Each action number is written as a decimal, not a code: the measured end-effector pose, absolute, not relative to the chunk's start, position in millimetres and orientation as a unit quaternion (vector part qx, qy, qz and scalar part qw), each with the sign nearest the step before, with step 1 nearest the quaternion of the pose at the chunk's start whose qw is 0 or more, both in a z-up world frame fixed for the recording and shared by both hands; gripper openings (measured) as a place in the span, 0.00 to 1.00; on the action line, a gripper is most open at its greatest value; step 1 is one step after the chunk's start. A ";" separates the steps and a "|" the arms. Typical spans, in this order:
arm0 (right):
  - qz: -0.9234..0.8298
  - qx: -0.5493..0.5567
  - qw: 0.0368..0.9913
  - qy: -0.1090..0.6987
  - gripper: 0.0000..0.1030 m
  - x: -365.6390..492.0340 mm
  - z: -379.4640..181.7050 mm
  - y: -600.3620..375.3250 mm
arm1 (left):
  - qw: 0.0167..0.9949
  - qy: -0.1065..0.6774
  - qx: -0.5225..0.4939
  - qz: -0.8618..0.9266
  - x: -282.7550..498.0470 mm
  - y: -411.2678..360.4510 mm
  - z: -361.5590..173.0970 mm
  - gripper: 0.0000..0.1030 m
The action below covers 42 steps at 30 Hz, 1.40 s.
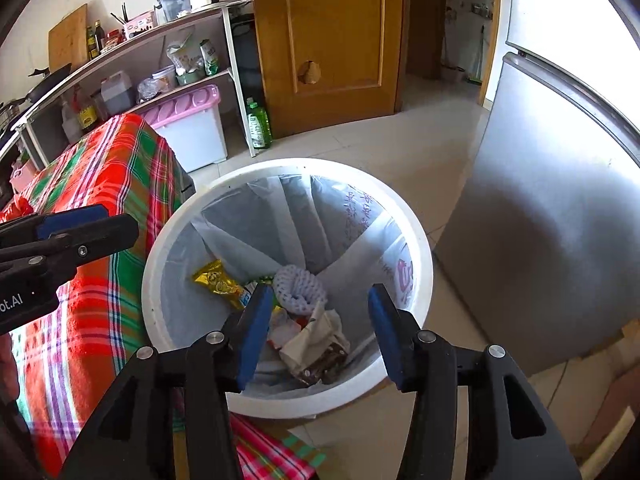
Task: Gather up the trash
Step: 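Open both tools to drop the cup and coffee packet into the bin, then move both open tools back to the red plastic bag on the table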
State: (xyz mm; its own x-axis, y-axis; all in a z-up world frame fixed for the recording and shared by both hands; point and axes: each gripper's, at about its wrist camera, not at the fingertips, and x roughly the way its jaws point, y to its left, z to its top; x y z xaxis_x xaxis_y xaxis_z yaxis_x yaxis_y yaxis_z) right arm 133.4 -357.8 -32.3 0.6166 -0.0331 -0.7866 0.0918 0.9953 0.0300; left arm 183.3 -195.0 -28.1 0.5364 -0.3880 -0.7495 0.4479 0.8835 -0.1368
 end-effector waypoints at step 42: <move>0.127 -0.011 0.912 0.389 0.51 147.6 10.3 -181.3 | 0.932 0.351 -0.046 -0.071 136.8 24.7 19.6 0.52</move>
